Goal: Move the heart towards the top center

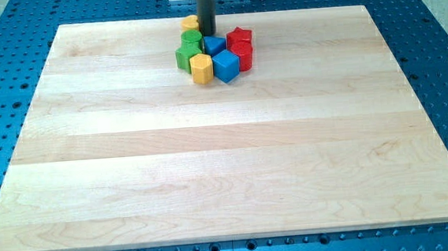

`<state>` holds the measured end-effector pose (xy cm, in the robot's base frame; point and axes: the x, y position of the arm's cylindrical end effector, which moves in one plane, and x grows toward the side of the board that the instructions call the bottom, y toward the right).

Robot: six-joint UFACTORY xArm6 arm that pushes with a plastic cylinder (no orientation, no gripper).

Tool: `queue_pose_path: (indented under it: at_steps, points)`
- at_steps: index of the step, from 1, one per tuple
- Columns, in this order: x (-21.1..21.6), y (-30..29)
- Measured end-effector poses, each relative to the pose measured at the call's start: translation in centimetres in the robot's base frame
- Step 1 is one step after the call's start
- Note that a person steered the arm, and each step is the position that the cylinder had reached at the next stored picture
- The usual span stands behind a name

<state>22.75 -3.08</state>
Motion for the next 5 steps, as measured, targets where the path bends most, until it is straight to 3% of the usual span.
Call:
queue_pose_path:
  at_steps: [2, 3, 4, 5]
  points:
    - [-0.7, -6.4]
    - [6.0, -8.2]
    - [8.1, -15.7]
    - [3.7, -16.6]
